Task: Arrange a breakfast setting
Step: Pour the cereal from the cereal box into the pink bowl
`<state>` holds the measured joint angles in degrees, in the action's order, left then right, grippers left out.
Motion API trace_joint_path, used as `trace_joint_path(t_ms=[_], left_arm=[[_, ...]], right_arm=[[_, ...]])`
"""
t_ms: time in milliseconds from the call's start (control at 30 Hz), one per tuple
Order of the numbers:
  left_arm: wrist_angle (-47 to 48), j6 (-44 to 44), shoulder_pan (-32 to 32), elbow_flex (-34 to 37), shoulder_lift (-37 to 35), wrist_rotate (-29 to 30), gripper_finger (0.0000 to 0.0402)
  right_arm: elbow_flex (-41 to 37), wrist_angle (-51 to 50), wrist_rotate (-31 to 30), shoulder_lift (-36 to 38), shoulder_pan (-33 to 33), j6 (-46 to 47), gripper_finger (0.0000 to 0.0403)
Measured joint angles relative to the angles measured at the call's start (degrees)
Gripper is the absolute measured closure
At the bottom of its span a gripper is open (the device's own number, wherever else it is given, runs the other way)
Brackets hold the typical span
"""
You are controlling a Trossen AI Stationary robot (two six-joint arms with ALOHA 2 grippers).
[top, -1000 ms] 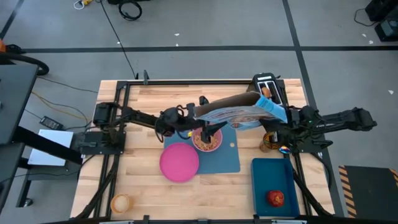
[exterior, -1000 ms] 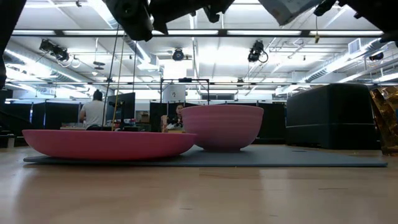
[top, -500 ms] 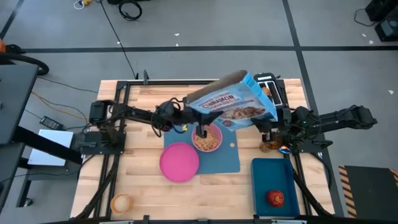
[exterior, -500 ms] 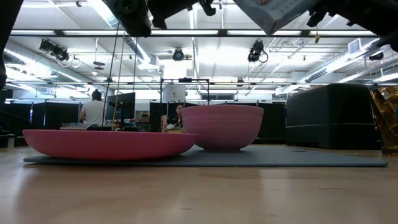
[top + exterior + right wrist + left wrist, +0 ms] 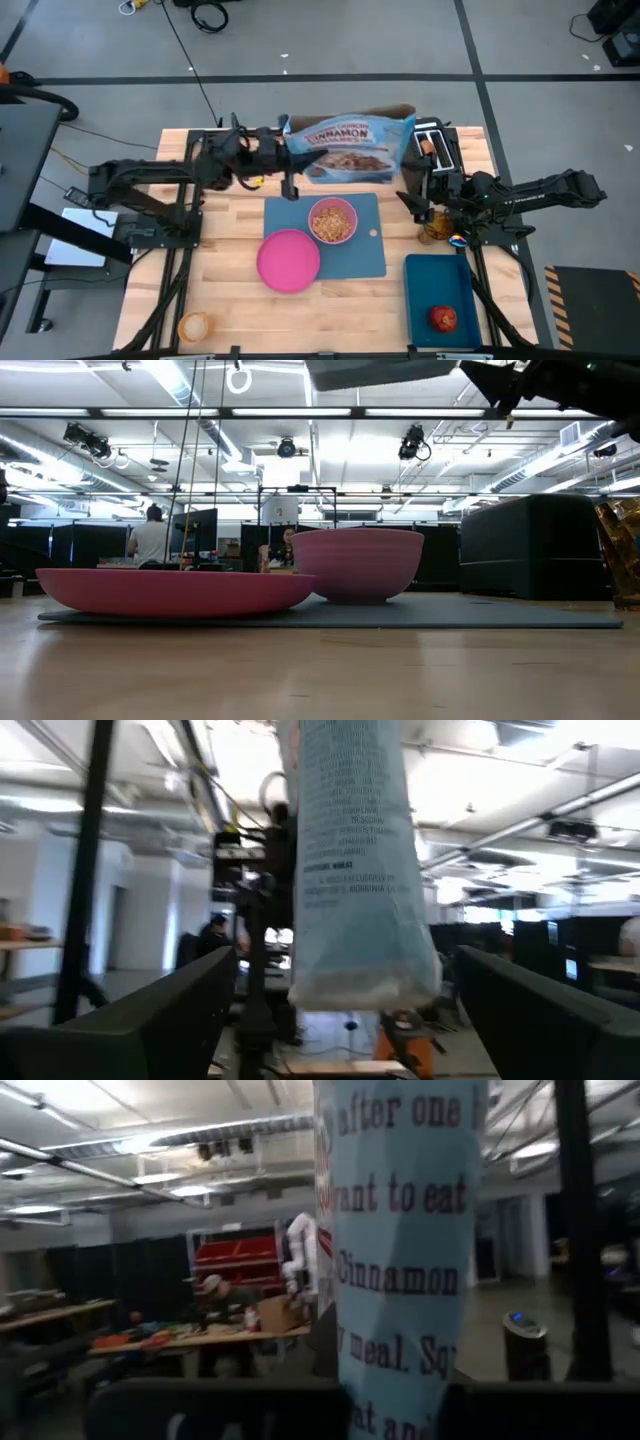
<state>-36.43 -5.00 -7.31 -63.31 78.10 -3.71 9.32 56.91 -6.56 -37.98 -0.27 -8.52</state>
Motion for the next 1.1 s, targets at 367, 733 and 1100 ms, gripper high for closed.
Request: trace_joint_path(t_ms=[367, 733, 1100], left_arm=[[38.11, 1.36, 0.81, -0.04, -13.18, 30.87, 0.0393], [45.89, 22.52, 2.25, 20.13, -19.08, 60.57, 0.0393], [43.53, 37.42, 2.23, 42.48, -26.55, 85.44, 0.0393]], right_arm=[[0.00, -6.04, -0.90, -0.25, 0.71, 1.38, 0.0027], [0.00, -6.90, -0.90, -4.48, 2.94, 1.49, 0.0027], [0.00, -5.59, -1.97, -7.41, 3.65, 2.16, 0.0028]])
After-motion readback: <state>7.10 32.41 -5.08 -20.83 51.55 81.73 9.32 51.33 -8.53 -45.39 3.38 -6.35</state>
